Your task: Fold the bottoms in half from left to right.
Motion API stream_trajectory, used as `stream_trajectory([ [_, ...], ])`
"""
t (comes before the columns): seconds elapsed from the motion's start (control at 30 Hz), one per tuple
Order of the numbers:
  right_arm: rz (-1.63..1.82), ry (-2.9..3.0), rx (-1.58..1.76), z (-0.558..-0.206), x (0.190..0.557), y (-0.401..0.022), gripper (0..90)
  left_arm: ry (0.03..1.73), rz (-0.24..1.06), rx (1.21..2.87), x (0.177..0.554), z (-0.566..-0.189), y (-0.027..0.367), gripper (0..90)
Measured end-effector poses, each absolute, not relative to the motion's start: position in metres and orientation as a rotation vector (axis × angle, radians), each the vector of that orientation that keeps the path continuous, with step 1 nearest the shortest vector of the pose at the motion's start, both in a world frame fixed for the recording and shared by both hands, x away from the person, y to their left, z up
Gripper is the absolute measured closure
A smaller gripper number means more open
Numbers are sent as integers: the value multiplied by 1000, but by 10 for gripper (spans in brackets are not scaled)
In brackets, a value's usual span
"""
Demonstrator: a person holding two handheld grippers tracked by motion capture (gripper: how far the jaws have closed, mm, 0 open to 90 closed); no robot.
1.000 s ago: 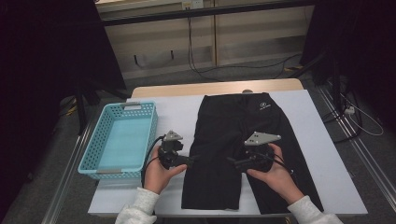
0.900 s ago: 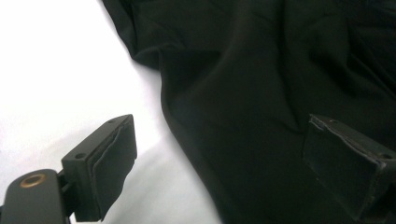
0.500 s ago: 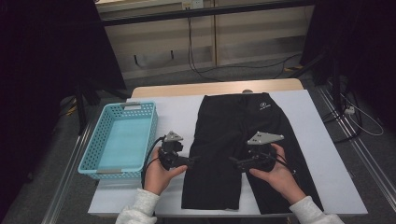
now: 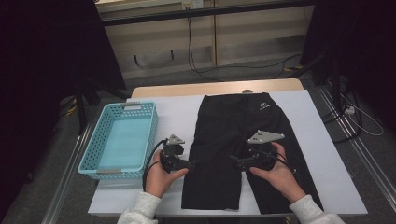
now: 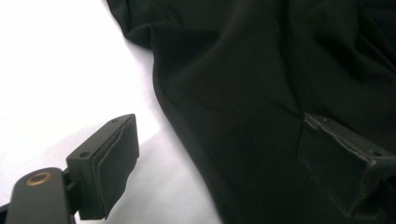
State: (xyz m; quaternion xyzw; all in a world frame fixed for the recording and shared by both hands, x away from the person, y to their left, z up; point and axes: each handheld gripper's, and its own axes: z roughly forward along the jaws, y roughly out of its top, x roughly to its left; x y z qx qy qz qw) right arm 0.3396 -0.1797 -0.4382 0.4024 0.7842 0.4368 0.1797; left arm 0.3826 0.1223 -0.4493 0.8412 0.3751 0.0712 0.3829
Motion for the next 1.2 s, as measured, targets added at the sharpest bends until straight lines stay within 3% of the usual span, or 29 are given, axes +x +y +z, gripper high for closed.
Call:
stream_trajectory([
  [0.27, 1247, 2223, 1124, -437, 342, -175, 136, 960, 221, 2201, 375, -458, 119, 182],
  [0.47, 1257, 2226, 1117, -436, 342, -174, 136, 994, 233, 2191, 371, -456, 118, 397],
  [0.53, 1257, 2227, 1116, -436, 343, -173, 136, 1002, 193, 2187, 369, -455, 116, 498],
  [0.67, 1255, 2229, 1116, -437, 343, -172, 136, 1006, 145, 2185, 368, -454, 113, 592],
  [0.77, 1250, 2216, 1124, -437, 343, -173, 133, 1015, 100, 2180, 368, -454, 112, 737],
  [0.93, 1231, 2218, 1133, -439, 344, -171, 128, 1023, 69, 2165, 369, -455, 112, 857],
  [1.2, 1217, 2213, 1140, -442, 349, -166, 125, 998, 13, 2158, 366, -447, 108, 872],
])
